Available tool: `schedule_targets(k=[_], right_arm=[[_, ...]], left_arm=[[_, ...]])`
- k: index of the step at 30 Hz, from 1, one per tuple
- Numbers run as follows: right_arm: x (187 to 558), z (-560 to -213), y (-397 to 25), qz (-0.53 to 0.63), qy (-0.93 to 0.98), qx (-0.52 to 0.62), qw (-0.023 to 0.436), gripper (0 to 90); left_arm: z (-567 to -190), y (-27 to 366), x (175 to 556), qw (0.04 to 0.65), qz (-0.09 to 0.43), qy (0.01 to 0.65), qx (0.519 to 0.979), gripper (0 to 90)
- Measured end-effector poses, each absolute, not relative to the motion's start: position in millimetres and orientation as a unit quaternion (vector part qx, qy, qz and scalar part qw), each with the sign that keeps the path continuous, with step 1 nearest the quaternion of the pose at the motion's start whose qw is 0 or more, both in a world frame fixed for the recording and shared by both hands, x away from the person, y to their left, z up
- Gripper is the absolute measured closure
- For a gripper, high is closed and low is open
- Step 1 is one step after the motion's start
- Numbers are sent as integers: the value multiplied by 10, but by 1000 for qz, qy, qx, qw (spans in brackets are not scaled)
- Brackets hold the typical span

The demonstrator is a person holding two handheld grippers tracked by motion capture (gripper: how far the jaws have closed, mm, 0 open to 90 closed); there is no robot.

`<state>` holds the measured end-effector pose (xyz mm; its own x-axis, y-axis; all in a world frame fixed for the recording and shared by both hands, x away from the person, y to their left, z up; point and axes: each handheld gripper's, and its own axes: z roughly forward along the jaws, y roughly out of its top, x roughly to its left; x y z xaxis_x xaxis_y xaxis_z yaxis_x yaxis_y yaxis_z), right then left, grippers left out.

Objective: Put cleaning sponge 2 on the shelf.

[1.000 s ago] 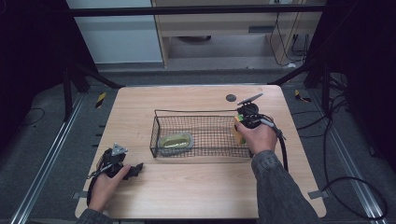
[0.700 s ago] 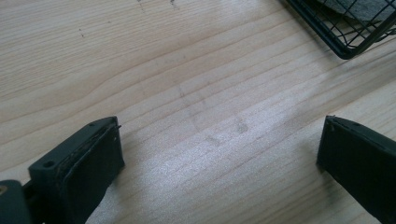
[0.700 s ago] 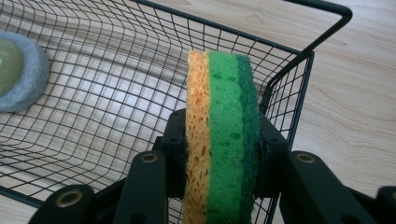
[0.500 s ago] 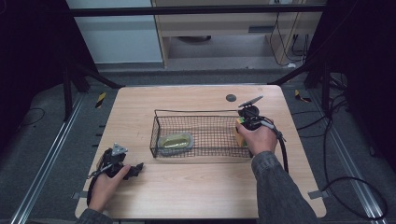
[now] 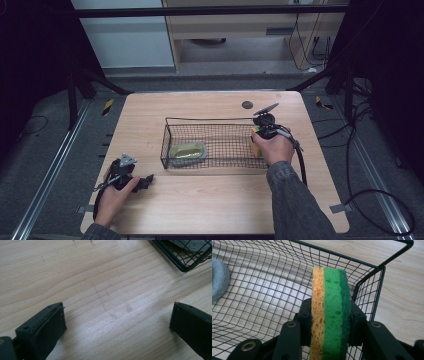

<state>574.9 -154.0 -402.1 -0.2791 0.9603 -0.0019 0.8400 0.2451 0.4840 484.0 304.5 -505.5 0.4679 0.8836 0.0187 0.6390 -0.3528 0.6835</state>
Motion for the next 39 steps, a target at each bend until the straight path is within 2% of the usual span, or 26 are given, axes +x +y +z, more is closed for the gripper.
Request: schedule_targets(k=[31,39], right_arm=[[5640,-3937,-1231,228,789,556,128,473],[5632,-3924,-1204,231,791,552,129,463]], left_arm=[[-5053,3041,4850,310,197,474,800,0],[-5053,3041,4851,310,197,474,801,0]])
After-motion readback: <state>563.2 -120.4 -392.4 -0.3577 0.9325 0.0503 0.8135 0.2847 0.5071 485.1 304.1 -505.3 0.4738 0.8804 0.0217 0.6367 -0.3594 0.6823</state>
